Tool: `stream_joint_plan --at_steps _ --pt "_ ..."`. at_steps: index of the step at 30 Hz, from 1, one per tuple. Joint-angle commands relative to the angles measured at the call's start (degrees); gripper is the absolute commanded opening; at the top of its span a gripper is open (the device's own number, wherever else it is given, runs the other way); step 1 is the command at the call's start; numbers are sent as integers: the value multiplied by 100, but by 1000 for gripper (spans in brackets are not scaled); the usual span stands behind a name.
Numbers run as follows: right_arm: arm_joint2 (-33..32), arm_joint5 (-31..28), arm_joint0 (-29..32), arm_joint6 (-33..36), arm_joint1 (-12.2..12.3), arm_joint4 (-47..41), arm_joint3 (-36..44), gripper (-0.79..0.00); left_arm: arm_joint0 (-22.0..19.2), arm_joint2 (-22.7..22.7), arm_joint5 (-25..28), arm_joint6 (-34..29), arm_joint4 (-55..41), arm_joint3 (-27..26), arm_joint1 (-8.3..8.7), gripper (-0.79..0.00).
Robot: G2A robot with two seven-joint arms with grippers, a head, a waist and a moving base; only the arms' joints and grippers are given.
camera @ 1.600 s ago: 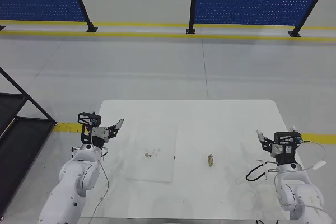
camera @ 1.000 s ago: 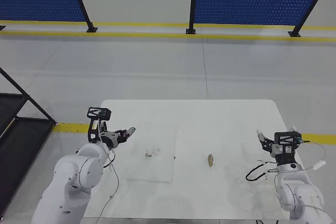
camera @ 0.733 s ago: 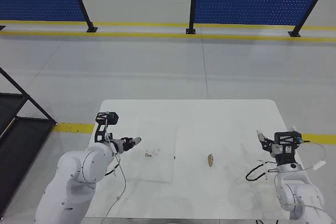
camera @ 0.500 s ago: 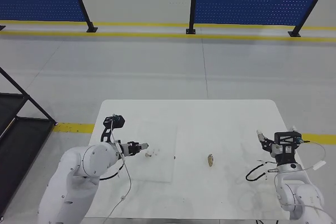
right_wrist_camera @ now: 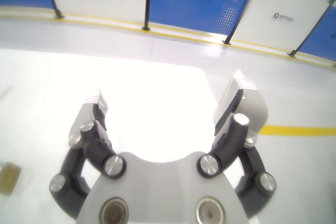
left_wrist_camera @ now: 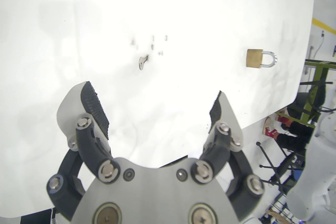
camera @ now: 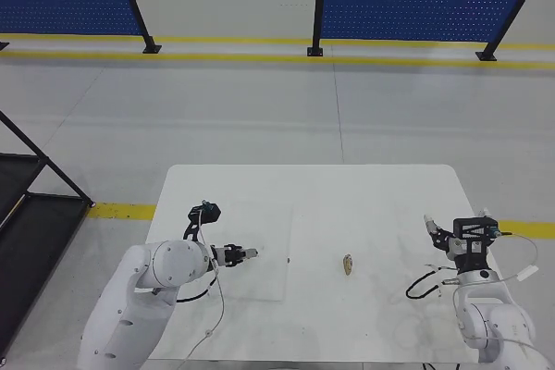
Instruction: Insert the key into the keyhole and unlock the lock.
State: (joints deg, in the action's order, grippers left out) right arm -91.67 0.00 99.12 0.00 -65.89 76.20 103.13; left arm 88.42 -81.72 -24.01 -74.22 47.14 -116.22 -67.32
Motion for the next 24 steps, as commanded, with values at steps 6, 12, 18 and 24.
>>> stream_joint_plan --at_steps 6,12,18,24 --pt "0 0 0 0 0 0 0 0 -33 96 169 63 -16 237 22 -434" --pt "0 0 0 0 0 0 0 0 -63 173 373 25 181 398 59 -477" --pt "0 0 0 0 0 0 0 0 -92 247 474 126 217 552 74 -496" --pt "0 0 0 0 0 0 0 0 -174 356 559 197 235 722 82 -511"
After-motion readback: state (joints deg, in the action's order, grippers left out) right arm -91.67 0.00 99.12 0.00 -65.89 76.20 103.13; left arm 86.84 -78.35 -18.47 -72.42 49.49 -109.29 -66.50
